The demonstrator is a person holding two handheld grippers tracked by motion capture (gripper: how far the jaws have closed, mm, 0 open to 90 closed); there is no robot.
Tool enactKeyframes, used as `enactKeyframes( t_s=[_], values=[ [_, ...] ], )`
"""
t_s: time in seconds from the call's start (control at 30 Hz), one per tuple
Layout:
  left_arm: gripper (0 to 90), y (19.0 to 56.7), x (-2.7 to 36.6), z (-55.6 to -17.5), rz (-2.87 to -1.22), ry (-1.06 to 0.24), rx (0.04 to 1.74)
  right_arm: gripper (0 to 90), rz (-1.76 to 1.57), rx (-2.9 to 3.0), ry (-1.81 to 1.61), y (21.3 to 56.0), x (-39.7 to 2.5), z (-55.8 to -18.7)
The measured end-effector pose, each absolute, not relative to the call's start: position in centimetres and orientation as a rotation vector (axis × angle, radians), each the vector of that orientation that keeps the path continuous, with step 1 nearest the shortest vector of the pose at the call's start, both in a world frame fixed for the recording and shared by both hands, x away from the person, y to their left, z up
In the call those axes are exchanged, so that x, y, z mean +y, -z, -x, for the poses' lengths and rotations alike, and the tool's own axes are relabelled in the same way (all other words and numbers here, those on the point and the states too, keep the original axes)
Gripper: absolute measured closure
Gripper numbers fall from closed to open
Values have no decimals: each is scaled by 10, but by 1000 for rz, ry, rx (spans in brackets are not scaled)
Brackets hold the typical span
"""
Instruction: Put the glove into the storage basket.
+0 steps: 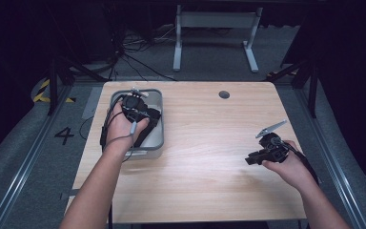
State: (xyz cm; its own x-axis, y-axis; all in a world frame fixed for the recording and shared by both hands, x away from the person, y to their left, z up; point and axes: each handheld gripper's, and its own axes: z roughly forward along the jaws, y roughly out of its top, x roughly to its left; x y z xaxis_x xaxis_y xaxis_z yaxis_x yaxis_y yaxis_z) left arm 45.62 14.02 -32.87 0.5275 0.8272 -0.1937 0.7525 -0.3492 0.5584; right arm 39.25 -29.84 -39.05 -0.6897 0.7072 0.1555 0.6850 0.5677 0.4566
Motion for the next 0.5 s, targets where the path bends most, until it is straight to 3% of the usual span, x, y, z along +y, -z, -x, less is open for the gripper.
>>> enactKeyframes(
  t_s=[0.5],
  values=[
    [366,324,128,-387,-2215,-146,1055,693,-1109,2741,-827,400,-321,-384]
  ],
)
